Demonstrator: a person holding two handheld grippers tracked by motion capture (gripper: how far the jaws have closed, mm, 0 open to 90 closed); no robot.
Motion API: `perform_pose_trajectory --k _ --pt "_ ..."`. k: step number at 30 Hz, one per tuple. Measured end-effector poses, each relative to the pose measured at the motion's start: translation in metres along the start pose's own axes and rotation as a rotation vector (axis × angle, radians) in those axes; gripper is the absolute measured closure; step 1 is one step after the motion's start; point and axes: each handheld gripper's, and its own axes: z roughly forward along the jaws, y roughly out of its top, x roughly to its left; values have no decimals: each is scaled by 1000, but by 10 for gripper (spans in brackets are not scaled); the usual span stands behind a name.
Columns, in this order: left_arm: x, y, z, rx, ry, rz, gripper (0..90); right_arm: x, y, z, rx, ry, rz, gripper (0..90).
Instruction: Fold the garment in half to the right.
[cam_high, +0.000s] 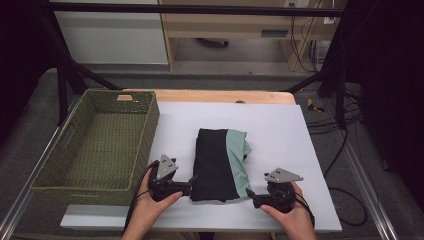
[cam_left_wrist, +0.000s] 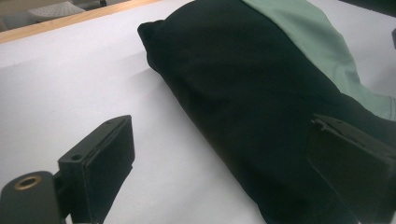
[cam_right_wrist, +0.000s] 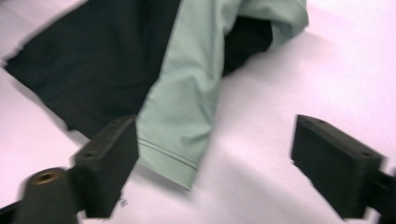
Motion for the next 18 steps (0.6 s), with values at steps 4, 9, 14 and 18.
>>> perform_pose_trajectory --k 4,9,14,18 --pt "-2 0 -2 -8 7 6 79 2 -5 1 -8 -1 2 128" --pt "-5 3 -3 -7 -9 11 79 3 -7 0 -3 16 0 134" --pt "-10 4 -3 17 -22 34 79 5 -8 -1 -3 26 10 160" --pt "-14 2 -1 45 -33 46 80 6 -8 -1 10 47 3 185"
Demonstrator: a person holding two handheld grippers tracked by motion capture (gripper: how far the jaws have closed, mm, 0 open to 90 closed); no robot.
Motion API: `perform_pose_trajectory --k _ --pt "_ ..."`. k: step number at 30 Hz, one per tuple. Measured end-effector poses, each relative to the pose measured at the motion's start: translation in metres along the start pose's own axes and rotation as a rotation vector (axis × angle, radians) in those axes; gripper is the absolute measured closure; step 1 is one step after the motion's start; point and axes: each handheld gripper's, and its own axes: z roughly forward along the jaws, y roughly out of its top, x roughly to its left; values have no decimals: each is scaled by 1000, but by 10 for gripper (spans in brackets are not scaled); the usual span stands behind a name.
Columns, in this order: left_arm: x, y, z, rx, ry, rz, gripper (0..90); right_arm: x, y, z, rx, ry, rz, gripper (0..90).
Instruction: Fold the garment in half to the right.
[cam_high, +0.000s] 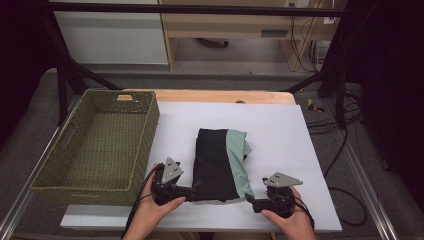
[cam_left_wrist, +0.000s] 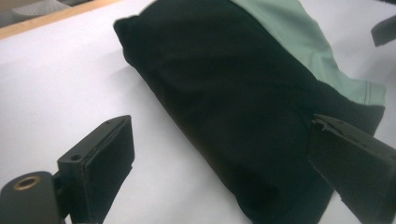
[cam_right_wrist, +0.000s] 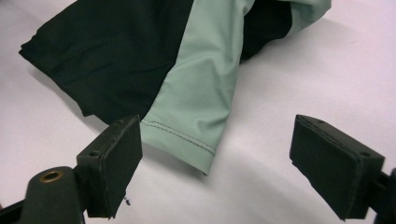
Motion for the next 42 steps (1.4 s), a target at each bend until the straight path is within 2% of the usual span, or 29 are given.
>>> perform_pose_trajectory --k 8,13,18,23,26,28,31,32,35,38,42 --pt "0 -3 1 12 -3 -7 81 5 1 2 29 26 -25 259" --pt "3 -4 0 8 1 -18 83 10 1 2 30 38 -64 335" --pt "4 -5 1 11 -1 -22 84 16 -2 3 36 51 -89 373" --pt "4 -7 3 20 -2 -21 84 18 -1 13 57 52 -97 362" --pt "3 -6 3 16 -5 -21 84 19 -1 22 89 46 -116 362" --pt "3 -6 3 15 -5 -21 84 19 0 27 97 56 -105 359" --pt "4 -6 3 16 -5 -21 85 20 0 32 104 57 -110 427" --pt "4 -6 3 15 -4 -22 84 20 2 32 99 60 -117 511" --pt "6 -6 2 14 -1 -26 85 20 3 32 90 82 -110 618" --pt "7 -7 2 19 -1 -31 87 21 5 32 91 78 -117 626" --pt "7 -7 2 19 -1 -33 88 22 13 30 42 73 -106 618"
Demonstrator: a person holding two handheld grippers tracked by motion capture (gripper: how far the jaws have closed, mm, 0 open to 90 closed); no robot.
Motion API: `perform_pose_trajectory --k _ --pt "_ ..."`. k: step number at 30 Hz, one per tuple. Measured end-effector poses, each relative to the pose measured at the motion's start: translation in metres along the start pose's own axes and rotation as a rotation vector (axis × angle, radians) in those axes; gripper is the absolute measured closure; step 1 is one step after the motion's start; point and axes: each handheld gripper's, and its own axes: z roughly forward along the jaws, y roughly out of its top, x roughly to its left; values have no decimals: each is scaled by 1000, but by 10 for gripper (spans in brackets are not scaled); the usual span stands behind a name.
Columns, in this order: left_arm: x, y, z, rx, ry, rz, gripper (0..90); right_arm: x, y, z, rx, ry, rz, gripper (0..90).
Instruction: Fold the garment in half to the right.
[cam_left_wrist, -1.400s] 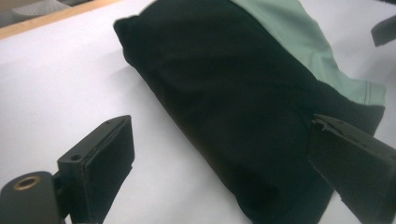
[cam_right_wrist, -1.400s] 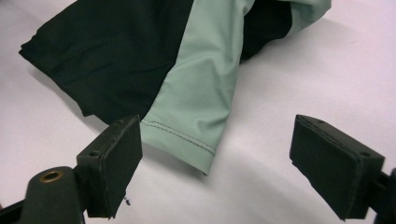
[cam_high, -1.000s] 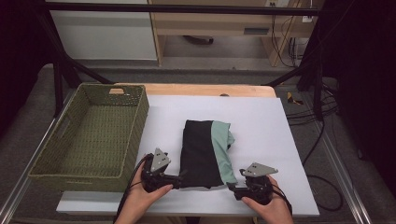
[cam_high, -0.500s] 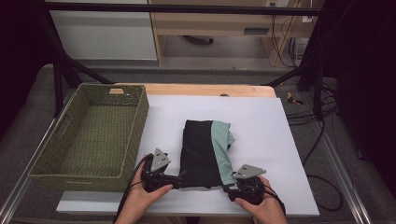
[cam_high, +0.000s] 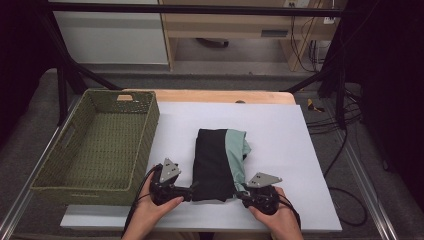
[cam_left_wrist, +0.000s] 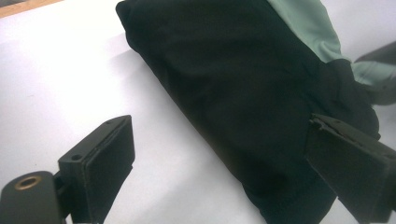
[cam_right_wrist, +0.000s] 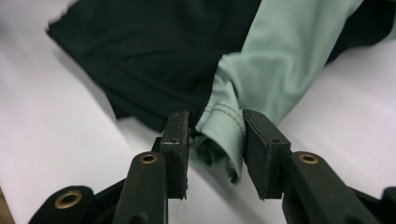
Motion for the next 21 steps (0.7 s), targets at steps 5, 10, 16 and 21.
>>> perform_pose_trajectory --k 5,10,16,21 --pt "-1 0 1 2 -4 3 88 -2 4 9 21 -12 -14 461" --pt "0 -1 1 6 -3 2 88 -3 -2 15 32 -13 -3 306" --pt "-1 0 1 3 -4 3 88 -5 -4 16 30 30 31 242" --pt "0 -1 1 6 -3 1 88 1 -4 20 41 25 3 186"
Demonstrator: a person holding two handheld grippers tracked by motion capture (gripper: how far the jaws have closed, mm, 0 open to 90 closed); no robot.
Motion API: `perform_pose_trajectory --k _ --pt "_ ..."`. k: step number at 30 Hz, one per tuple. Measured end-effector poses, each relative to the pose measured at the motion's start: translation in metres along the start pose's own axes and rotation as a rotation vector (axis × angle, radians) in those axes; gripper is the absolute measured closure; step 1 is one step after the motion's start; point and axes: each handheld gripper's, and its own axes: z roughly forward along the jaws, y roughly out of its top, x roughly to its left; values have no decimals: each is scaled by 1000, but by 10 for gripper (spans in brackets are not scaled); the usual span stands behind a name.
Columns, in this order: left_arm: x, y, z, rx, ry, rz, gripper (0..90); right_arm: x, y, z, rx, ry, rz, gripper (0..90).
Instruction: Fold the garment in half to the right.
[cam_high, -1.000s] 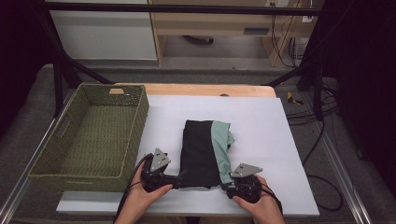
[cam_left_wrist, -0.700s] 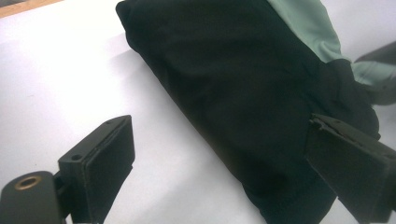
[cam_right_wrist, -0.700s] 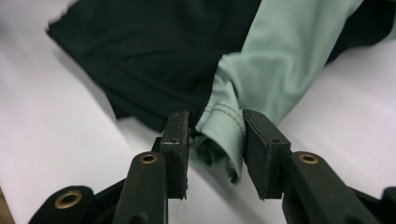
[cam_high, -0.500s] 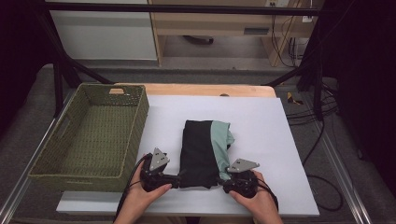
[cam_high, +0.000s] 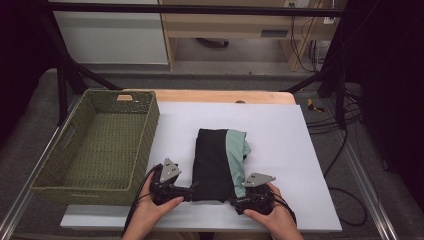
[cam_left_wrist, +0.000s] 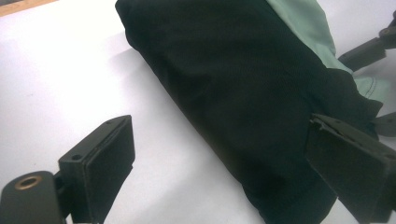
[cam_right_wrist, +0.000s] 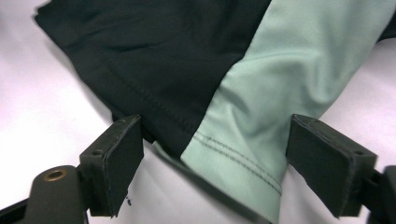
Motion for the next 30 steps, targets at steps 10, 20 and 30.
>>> perform_pose_trajectory --k 10,20,30 --pt "0 0 1 2 1 1 88 1 6 2 7 -20 -25 473" --pt "-3 0 0 -1 -6 7 89 3 7 3 -13 -27 -28 805" --pt "1 5 -7 -25 5 -2 90 8 -8 -24 11 9 -25 815"
